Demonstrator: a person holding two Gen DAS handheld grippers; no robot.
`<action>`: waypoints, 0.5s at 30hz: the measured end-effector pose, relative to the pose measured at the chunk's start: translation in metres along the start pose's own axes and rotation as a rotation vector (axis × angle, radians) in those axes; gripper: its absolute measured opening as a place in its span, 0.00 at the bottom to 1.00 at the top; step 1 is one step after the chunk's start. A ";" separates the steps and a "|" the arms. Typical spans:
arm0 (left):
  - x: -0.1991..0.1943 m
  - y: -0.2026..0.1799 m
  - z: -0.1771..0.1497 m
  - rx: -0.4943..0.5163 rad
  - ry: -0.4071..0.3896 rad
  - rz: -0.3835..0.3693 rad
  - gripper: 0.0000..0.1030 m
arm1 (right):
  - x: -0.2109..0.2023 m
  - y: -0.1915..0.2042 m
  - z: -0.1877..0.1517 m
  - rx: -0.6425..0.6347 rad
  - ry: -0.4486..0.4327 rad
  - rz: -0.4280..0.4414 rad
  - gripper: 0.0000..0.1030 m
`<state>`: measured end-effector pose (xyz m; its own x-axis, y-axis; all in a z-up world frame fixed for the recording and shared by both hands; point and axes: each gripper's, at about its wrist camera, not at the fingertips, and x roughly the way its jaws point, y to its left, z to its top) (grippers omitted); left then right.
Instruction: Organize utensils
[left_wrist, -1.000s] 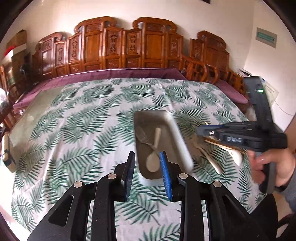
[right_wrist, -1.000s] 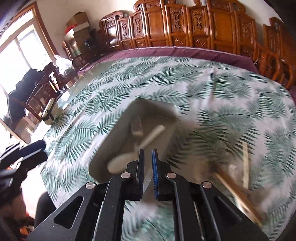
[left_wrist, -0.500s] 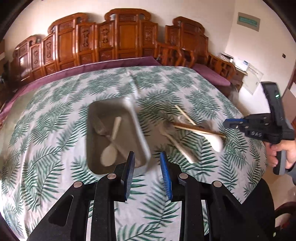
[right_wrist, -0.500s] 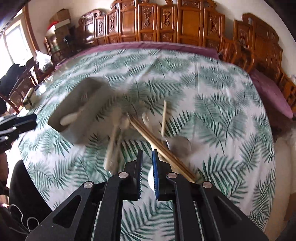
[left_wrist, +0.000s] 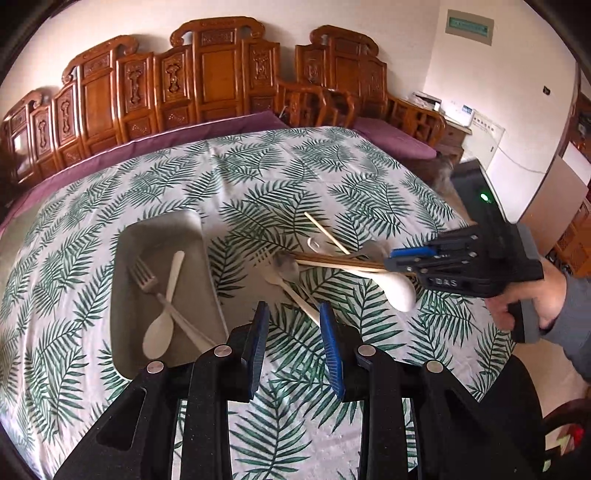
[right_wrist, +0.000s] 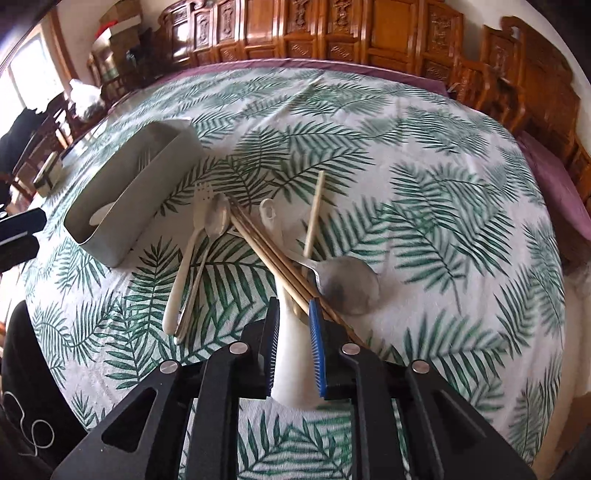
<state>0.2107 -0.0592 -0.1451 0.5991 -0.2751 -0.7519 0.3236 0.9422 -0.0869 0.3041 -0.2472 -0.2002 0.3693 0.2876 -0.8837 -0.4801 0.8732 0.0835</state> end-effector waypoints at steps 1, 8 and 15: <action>0.002 -0.001 0.000 0.003 0.003 -0.002 0.26 | 0.004 0.002 0.004 -0.015 0.009 0.002 0.18; 0.009 -0.003 0.000 -0.006 0.019 -0.011 0.26 | 0.029 0.018 0.021 -0.110 0.067 0.019 0.18; 0.007 0.001 -0.002 -0.015 0.016 -0.009 0.26 | 0.040 0.024 0.028 -0.169 0.098 -0.011 0.18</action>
<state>0.2134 -0.0601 -0.1519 0.5840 -0.2808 -0.7616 0.3182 0.9424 -0.1035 0.3299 -0.2033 -0.2208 0.3001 0.2320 -0.9253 -0.6067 0.7950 0.0025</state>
